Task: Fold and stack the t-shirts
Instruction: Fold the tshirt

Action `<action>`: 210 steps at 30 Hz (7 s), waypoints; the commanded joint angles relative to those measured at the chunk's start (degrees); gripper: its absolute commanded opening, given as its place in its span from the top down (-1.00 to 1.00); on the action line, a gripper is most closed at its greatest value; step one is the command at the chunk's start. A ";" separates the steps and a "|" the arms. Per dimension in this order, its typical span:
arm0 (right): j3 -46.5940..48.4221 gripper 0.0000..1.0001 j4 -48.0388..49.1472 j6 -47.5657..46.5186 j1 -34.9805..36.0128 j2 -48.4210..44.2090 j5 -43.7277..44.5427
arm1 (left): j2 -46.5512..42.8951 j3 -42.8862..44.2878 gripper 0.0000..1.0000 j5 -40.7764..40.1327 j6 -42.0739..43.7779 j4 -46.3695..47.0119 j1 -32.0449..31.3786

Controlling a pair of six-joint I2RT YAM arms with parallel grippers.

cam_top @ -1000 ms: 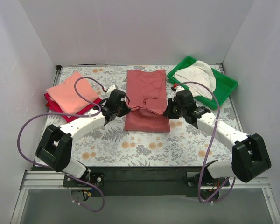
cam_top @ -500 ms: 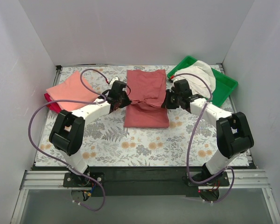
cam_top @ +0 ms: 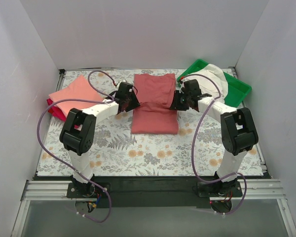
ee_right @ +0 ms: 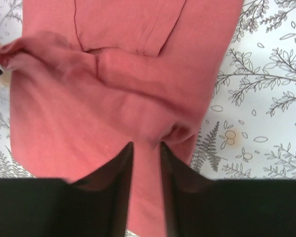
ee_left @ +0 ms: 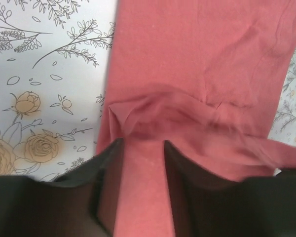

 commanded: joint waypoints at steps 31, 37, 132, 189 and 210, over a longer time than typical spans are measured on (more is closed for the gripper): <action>-31.57 -0.93 9.39 5.81 -1.31 -26.84 -6.84 | -19.20 -27.54 -0.29 12.66 -8.14 4.08 0.89; -32.45 -0.90 9.39 6.87 -1.31 -26.93 -5.52 | -17.27 -28.68 0.25 12.92 -8.58 4.52 0.80; -22.53 0.97 -13.20 7.32 12.32 -54.01 11.98 | -47.76 -17.79 1.00 -26.01 -22.21 -26.15 -24.78; 20.44 0.97 2.19 0.80 -10.98 12.52 -17.81 | 2.15 10.16 1.00 -3.52 -4.01 -4.44 8.18; 22.58 -0.97 1.22 -5.87 -9.75 8.35 -21.60 | -0.64 9.22 -0.47 5.71 -1.72 -2.60 9.59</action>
